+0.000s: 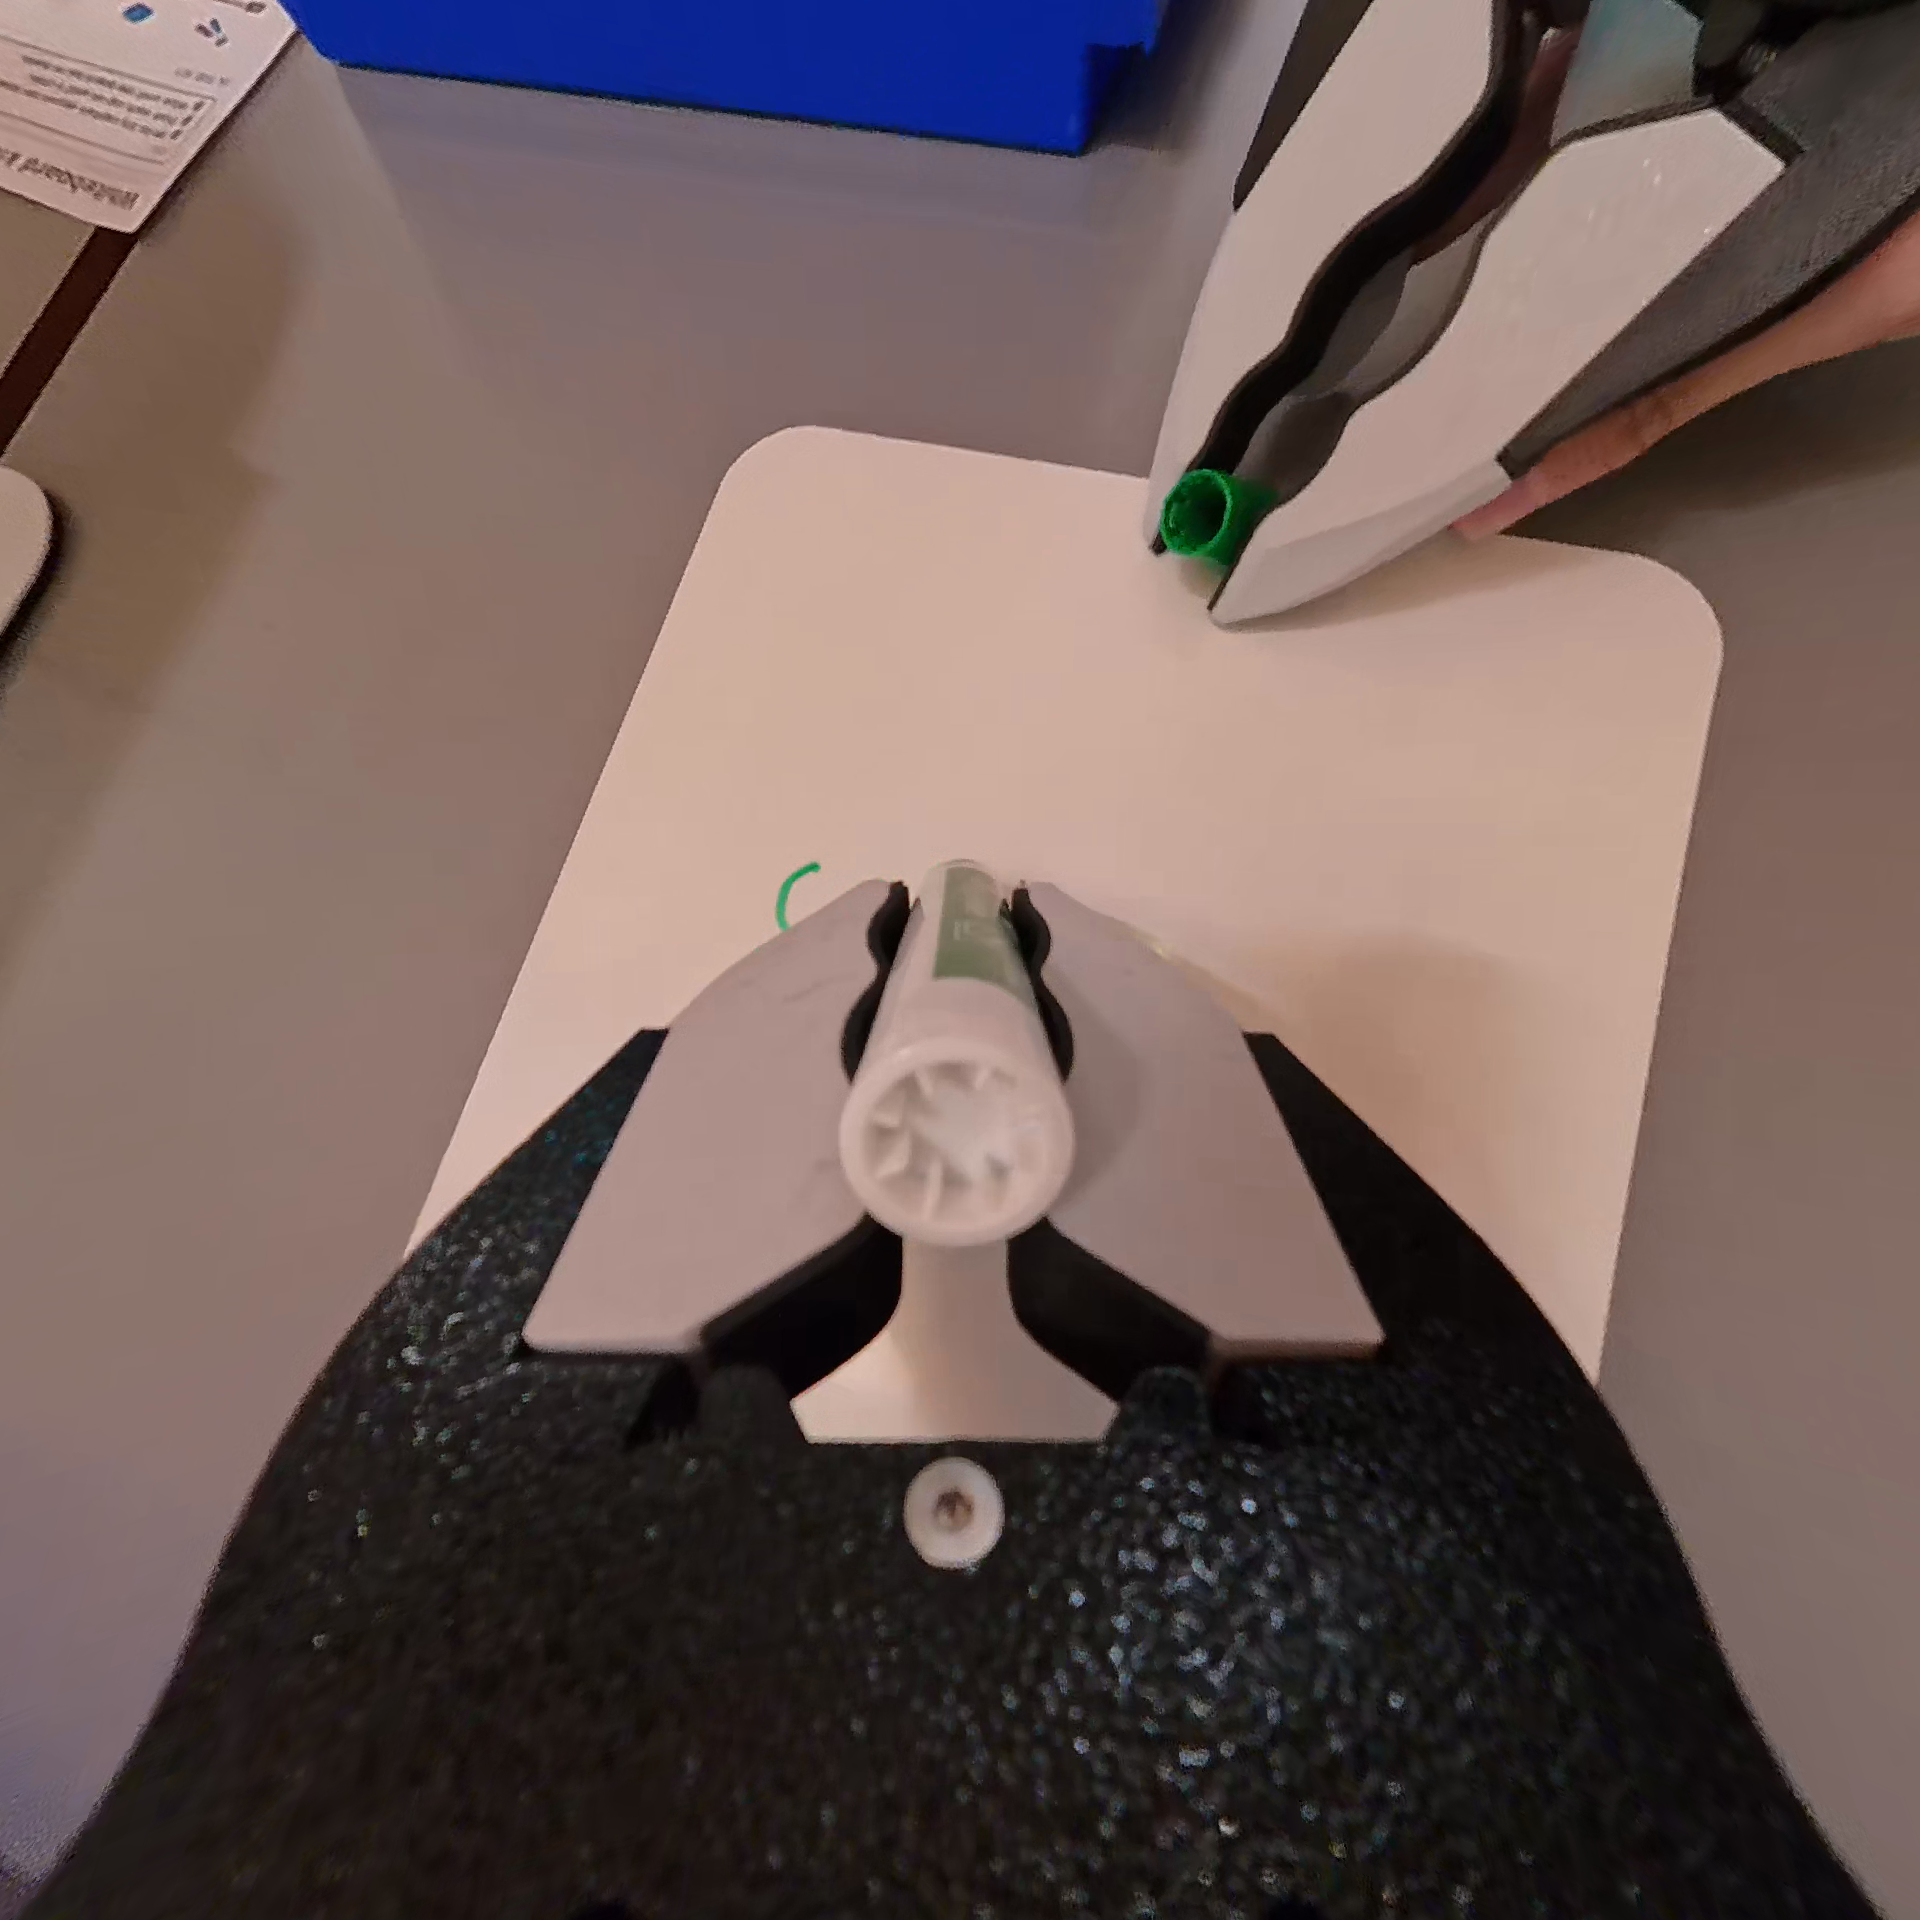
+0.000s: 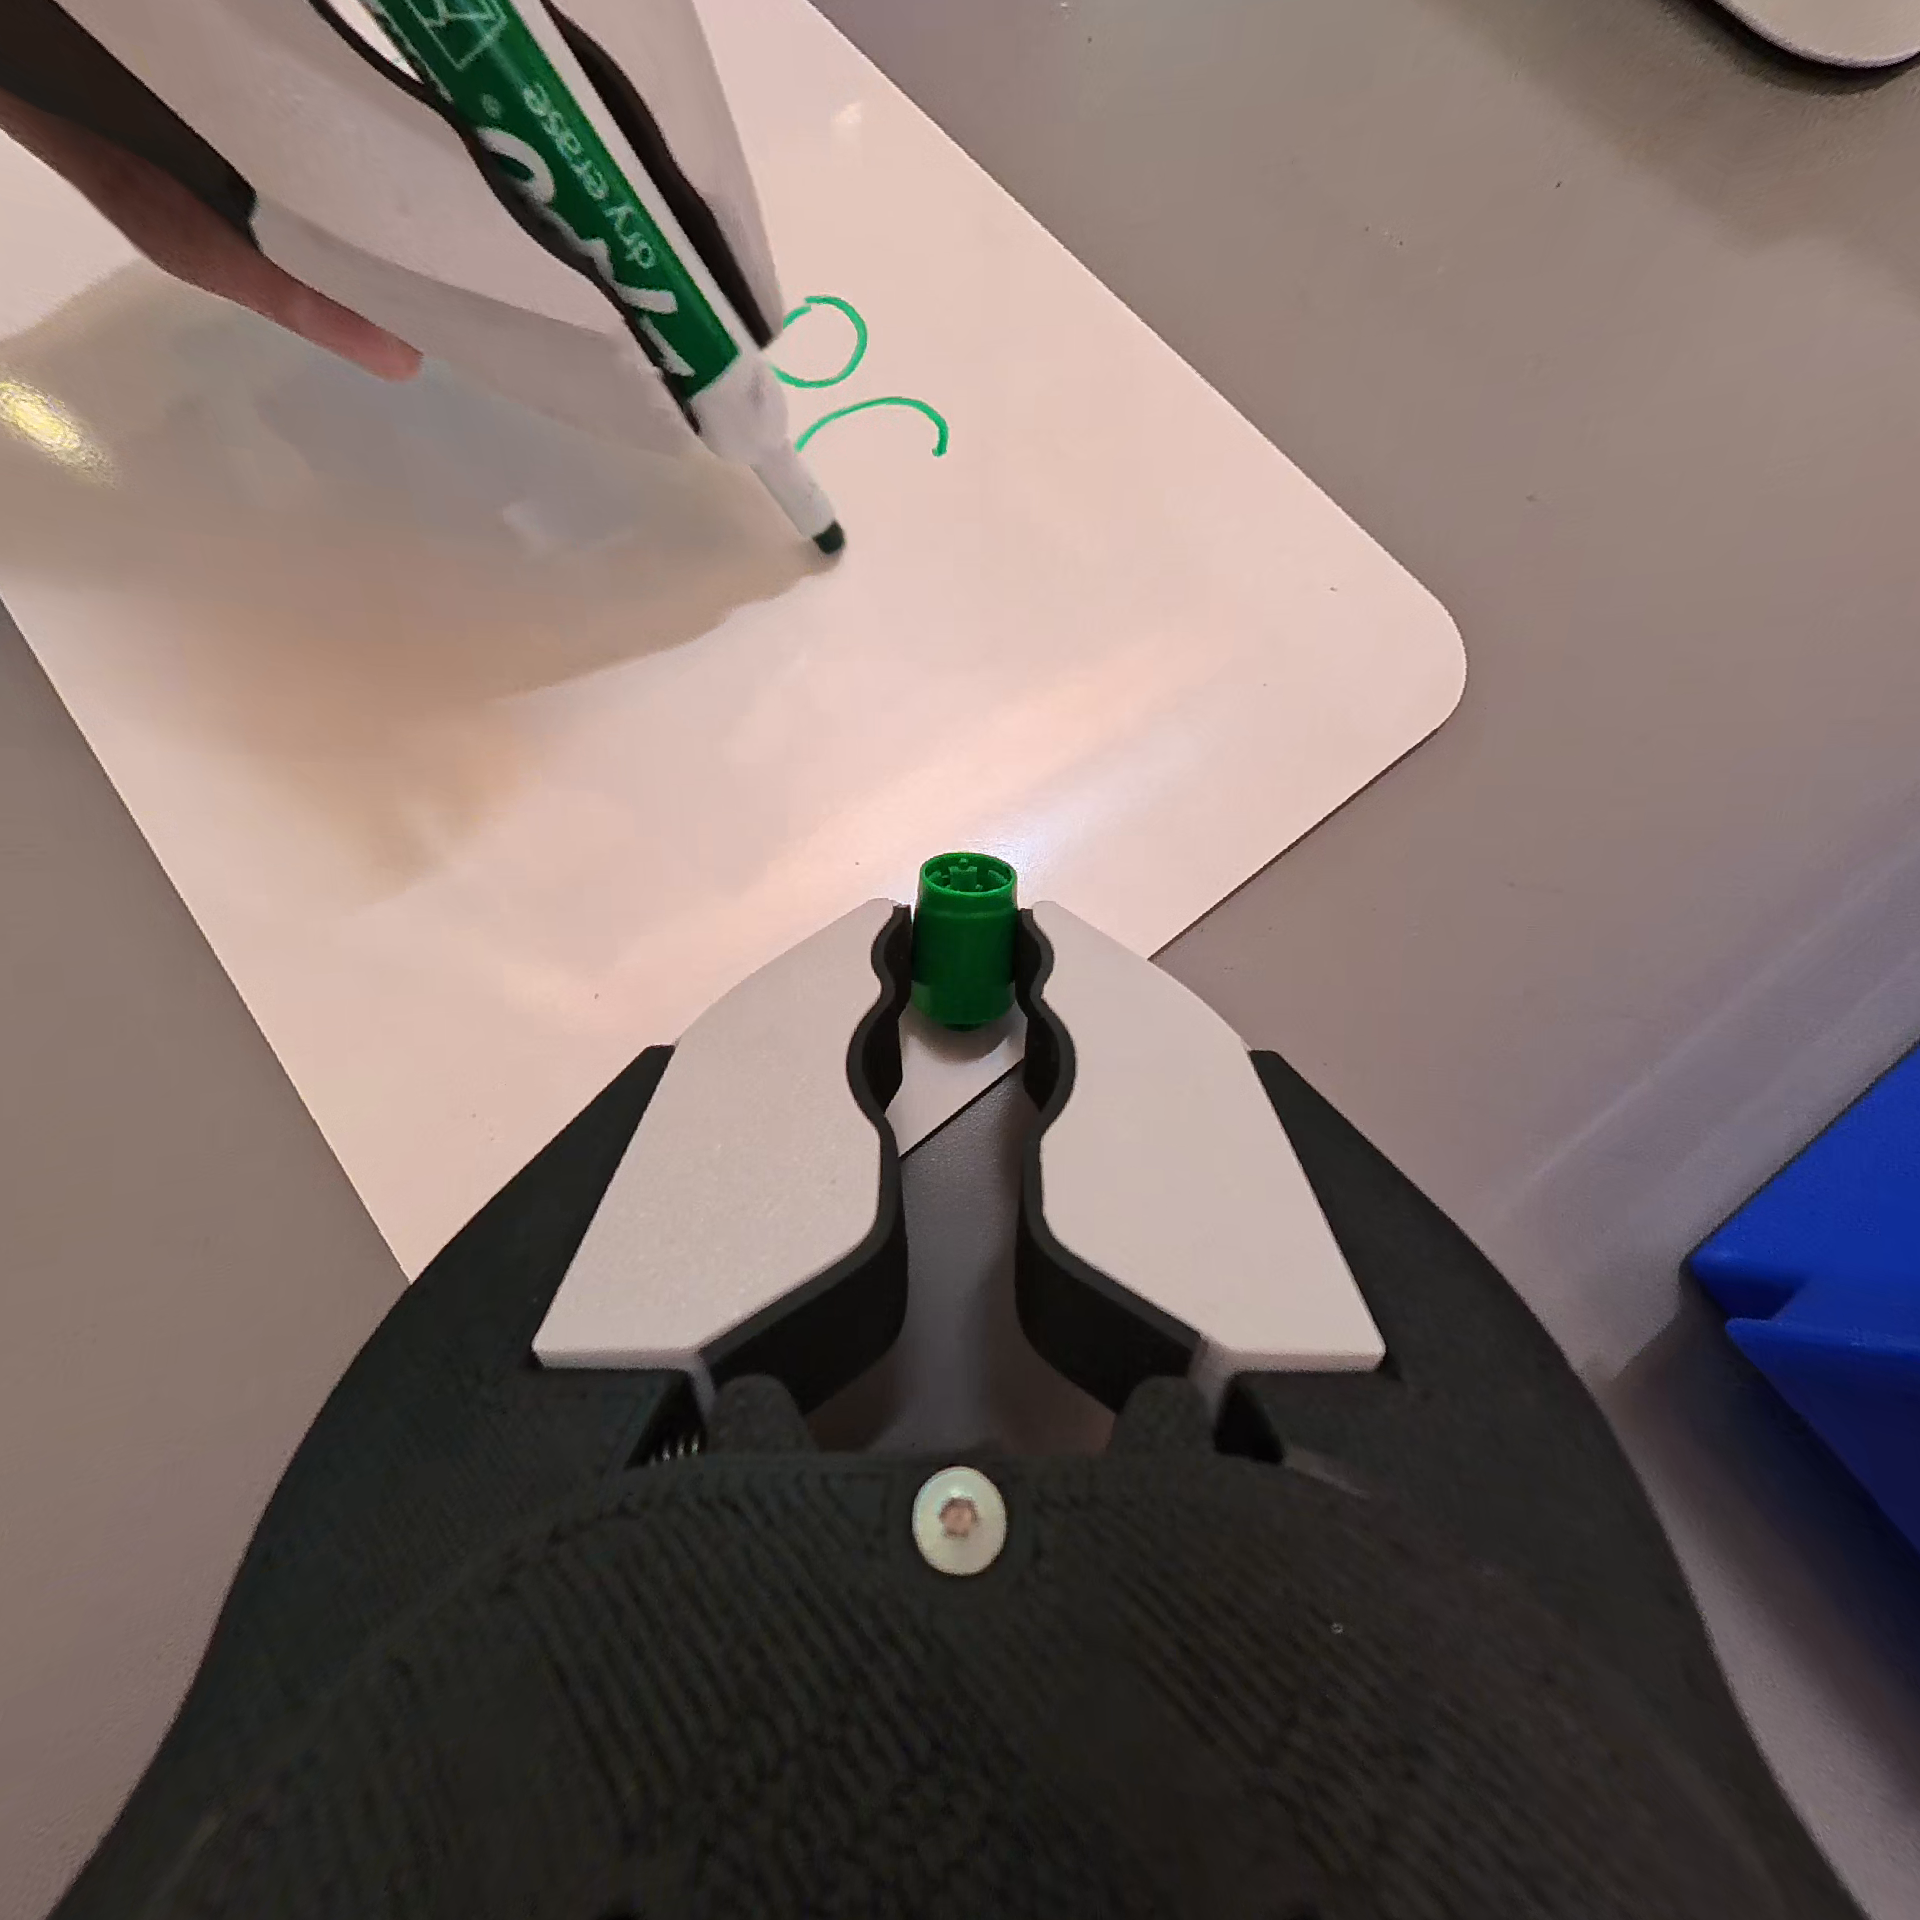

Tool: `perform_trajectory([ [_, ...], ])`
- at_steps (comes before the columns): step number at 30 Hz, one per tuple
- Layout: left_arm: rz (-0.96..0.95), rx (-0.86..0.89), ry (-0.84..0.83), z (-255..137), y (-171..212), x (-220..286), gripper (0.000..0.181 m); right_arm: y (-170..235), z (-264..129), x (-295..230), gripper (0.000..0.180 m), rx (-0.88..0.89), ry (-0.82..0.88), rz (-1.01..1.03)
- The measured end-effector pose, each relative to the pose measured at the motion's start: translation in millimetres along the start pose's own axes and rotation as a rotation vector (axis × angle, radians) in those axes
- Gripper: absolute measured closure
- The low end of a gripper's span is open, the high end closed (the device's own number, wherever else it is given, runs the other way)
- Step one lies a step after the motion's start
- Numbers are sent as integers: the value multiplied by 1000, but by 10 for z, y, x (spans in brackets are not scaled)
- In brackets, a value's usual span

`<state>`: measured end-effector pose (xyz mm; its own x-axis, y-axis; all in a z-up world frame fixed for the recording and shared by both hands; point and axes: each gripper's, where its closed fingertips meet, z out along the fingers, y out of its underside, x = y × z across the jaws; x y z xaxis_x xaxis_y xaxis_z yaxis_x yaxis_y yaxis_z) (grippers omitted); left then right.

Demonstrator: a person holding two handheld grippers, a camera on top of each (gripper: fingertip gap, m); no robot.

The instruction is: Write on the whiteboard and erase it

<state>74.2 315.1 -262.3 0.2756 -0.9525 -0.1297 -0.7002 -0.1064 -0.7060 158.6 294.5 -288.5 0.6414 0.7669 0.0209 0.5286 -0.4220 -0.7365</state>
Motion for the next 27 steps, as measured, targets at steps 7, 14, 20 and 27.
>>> perform_trajectory([
  [7, -22, 17, -44, 112, -63, -222, 162, 0, 0, -1, 161, 0, 1, -1],
  [14, -72, 11, -97, 19, 23, -358, 161, 0, 0, 0, 160, 0, 0, 0],
  [20, -85, 45, -43, -42, -50, -159, 162, 0, 0, 0, 160, 0, 0, 0],
  [27, -67, 6, -42, -20, -14, -118, 162, 1, -1, 1, 161, 0, 0, 0],
])
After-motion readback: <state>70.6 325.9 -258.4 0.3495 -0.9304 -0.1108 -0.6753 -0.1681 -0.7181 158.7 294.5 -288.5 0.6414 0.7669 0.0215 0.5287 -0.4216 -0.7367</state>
